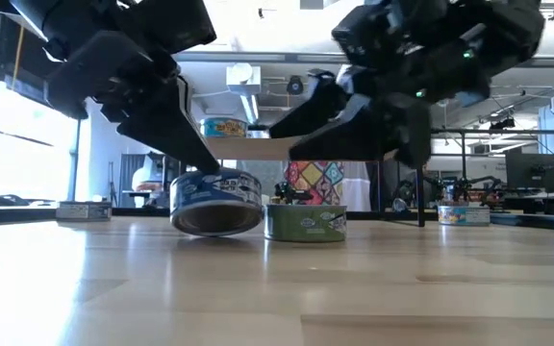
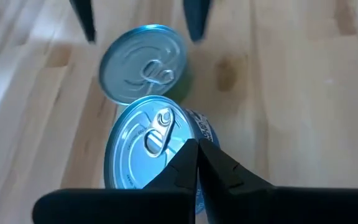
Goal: Stack canned seafood by type on shelf
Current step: Stack the blue tuna can on top of the other blue tuna can on the shelf
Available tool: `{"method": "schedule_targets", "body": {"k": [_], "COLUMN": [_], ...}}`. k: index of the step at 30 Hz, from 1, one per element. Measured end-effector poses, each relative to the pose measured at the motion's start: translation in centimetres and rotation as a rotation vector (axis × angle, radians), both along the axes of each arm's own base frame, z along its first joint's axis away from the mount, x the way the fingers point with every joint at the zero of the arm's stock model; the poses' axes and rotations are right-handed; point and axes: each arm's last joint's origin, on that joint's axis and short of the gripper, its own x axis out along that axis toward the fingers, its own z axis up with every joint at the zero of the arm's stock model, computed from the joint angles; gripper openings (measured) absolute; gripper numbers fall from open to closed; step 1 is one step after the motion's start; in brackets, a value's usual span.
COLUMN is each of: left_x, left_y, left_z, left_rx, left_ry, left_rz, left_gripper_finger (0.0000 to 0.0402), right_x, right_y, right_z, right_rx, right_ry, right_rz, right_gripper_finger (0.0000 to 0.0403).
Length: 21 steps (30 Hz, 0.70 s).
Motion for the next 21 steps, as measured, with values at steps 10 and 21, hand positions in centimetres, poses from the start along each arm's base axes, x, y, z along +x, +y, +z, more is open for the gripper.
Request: {"method": "schedule_targets", "body": {"k": [10,21], "left_x": [-0.2,-1.4], "left_y": [0.2,-1.4], "left_z": [0.0,0.1], "left_rx": [0.013,0.09], "left_ry": [-0.046,-0.096], "left_rz": [0.116,0.156], "left_gripper_finger": [0.0,0.0], "right_x": [5.2,7.9], "right_y": [0.1,-0.2], "right_z": [-1.6,-2.0], "right_rx": [-0.168,-0.241], "right_ry": [0.175,0.213], "right_rz": [0.045,-0.111], "right_gripper_finger": [0.0278,0.0214]}}
